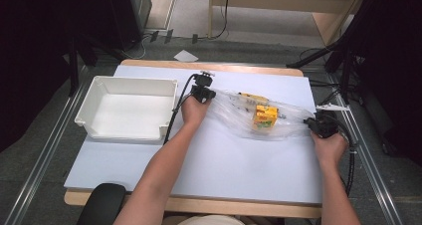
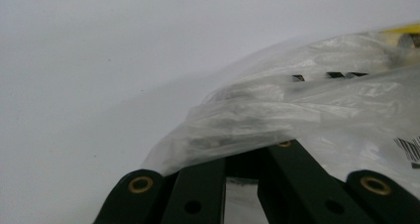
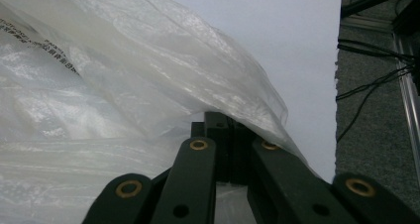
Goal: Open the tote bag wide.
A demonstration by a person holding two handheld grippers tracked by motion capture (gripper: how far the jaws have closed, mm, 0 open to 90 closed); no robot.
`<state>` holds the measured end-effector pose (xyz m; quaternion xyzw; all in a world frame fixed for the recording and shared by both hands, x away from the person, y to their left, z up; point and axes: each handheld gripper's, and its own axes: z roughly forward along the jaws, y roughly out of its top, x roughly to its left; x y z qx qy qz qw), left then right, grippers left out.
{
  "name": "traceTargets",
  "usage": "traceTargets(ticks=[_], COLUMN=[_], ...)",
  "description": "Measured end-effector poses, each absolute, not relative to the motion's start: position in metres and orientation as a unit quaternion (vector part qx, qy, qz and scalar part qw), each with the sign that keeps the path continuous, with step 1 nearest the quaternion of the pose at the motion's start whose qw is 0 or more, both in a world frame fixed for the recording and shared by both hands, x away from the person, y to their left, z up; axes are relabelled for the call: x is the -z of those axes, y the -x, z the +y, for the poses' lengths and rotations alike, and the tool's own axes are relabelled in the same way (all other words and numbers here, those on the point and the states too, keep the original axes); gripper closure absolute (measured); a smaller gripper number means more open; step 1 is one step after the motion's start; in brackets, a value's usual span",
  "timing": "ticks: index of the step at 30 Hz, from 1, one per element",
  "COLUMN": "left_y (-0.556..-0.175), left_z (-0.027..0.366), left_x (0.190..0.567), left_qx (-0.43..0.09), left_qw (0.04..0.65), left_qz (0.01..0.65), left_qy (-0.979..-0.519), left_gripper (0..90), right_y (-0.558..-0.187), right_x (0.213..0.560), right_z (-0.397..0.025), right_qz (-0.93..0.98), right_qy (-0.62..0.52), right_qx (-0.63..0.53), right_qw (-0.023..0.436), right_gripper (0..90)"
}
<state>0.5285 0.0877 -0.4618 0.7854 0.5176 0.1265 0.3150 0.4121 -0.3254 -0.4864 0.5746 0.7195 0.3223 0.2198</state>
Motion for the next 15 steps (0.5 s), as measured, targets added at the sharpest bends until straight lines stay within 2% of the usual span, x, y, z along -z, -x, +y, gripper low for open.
traceTargets(ticks=[6,15], left_y=[-0.5273,-0.5269], left_z=[0.0873,0.0947], left_x=[0.4622,0.4652], left_qx=[-0.146,-0.132], left_qw=[0.309,0.331], left_qz=[0.514,0.530], left_qy=[-0.787,-0.769], left_gripper=[90.0,90.0], right_y=[-0.4118,-0.4119], right_x=[0.4867,0.4874], right_z=[-0.3296,-0.3320], right_qz=[0.714,0.708], right_qy=[-0.581,-0.587], right_qx=[-0.326,-0.331], right_qw=[0.214,0.211], right_gripper=[90.0,90.0])
